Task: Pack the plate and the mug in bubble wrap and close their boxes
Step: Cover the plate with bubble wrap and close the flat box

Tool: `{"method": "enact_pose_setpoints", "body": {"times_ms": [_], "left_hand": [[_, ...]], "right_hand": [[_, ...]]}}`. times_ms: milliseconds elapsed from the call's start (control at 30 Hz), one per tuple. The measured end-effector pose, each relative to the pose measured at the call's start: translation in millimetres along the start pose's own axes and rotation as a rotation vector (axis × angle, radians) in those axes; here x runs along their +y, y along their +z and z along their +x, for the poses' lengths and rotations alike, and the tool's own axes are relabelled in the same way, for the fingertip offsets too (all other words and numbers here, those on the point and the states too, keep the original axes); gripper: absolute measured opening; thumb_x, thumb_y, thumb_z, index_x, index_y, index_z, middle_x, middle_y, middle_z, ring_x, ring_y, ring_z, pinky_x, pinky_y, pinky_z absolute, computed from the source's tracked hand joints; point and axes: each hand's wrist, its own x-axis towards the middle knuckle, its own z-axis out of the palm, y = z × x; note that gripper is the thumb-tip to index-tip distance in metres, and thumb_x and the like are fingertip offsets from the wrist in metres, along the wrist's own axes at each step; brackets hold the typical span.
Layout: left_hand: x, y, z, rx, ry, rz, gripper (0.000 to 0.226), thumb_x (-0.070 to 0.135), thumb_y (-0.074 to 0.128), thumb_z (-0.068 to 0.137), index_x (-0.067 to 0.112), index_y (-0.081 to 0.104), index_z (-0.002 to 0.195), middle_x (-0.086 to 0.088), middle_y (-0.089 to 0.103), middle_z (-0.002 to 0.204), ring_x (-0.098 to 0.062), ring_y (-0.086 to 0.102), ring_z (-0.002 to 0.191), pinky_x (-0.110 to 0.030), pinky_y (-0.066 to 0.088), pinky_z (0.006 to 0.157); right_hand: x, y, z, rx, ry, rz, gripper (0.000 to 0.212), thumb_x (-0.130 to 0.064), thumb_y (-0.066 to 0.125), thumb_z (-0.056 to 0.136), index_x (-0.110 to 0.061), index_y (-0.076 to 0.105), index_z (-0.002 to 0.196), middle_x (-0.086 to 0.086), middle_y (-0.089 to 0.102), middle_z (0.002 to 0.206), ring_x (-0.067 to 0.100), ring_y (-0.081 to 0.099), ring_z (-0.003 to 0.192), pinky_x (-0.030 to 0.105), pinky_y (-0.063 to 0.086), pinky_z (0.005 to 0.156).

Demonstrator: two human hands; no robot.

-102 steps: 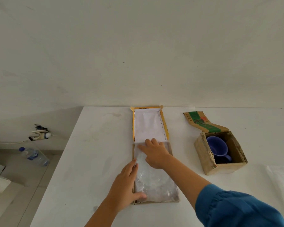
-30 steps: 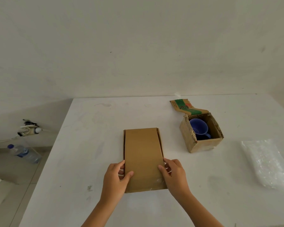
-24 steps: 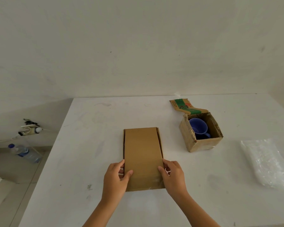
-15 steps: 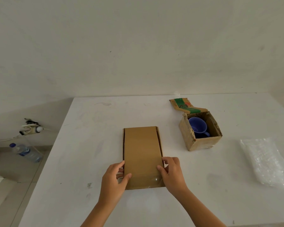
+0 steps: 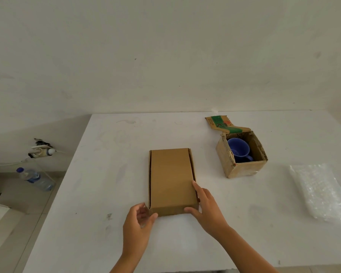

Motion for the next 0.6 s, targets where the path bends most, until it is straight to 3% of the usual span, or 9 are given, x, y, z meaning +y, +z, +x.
{"method": "enact_pose_setpoints", "body": {"times_ms": [67,167,300,433,600], "left_hand": [[3,2,1,0.004,-0.050,-0.042,0.043,0.017,0.078,0.072,0.019,0.057,0.110,0.001,0.067,0.097,-0.010,0.064,0.090,-0.016,0.047,0.074],[10,3,7,0.009,-0.066,-0.044,0.039,0.019,0.075,0.076,0.020,0.058,0.111,0.002,0.067,0.097,-0.008,0.064,0.088,-0.017,0.046,0.073],[17,4,3,0.041,-0.099,-0.068,0.029,0.022,0.072,0.078,0.020,0.062,0.105,0.001,0.070,0.086,-0.012,0.067,0.080,-0.027,0.053,0.075],[21,5,-4,0.064,-0.182,-0.125,0.024,0.029,0.071,0.079,0.018,0.065,0.099,0.000,0.071,0.079,-0.012,0.069,0.073,-0.019,0.047,0.064],[23,5,-6,0.038,-0.239,-0.171,0.015,0.031,0.065,0.083,0.017,0.068,0.087,-0.002,0.073,0.074,-0.014,0.070,0.072,-0.025,0.051,0.068]], "right_hand": [[-3,1,4,0.015,0.020,-0.010,0.085,-0.041,0.063,0.085,-0.030,0.009,0.149,-0.002,0.042,0.131,0.011,0.043,0.112,0.025,0.038,0.101],[-5,2,9,0.003,0.021,-0.060,0.082,-0.043,0.058,0.088,-0.037,0.004,0.149,0.000,0.044,0.127,0.014,0.044,0.111,0.028,0.040,0.101],[-7,2,14,-0.009,0.032,-0.094,0.079,-0.045,0.056,0.088,-0.037,0.006,0.148,0.003,0.046,0.125,0.017,0.047,0.109,0.030,0.043,0.100],[-5,0,16,-0.016,0.031,-0.091,0.080,-0.043,0.059,0.087,-0.034,0.009,0.149,0.004,0.046,0.125,0.017,0.048,0.109,0.031,0.044,0.100],[-7,-1,16,-0.031,0.035,-0.086,0.080,-0.041,0.059,0.088,-0.034,0.008,0.149,0.004,0.044,0.128,0.018,0.047,0.112,0.032,0.043,0.102]]}}
